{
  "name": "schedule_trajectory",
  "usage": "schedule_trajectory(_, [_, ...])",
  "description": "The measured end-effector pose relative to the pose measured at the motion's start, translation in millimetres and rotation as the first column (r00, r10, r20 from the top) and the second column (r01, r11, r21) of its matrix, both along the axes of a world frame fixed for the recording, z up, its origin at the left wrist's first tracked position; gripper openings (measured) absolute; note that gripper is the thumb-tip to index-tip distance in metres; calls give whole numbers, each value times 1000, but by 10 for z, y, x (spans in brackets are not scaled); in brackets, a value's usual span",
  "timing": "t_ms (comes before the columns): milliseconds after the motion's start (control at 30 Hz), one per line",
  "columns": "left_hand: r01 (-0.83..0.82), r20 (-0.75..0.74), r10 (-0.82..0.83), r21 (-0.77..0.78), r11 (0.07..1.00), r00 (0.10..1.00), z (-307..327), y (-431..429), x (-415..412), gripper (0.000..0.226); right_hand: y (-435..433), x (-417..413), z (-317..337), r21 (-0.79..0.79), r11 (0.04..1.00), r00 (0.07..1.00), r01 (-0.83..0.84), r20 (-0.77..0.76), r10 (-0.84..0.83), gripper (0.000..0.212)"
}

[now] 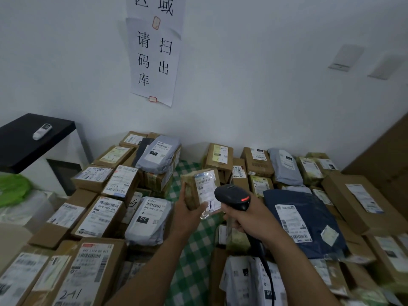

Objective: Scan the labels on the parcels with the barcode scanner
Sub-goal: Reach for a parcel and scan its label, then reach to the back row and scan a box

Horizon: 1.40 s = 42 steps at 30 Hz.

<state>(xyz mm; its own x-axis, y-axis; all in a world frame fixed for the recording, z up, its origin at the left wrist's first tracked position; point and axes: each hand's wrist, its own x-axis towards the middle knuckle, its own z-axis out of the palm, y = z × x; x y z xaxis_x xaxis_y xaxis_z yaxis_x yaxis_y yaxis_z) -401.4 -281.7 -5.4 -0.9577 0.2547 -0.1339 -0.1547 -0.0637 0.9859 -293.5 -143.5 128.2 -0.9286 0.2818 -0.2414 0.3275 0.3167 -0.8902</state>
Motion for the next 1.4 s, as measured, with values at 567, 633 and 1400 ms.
schedule_trajectory(567, [-4,34,5,-31,1000,999,-63,18,-39,84,70,-40,-9,-28,999,995,-25,99,28,38])
schedule_trajectory(633, [0,32,1,-28,1000,999,-66,11,-44,83,70,-35,-3,-30,999,994,-37,100,40,35])
schedule_trajectory(1400, [58,-56,-86,-387,920,995,374,-216,-955,70,182,-515,-213,-40,999,999,-3,46,5,44])
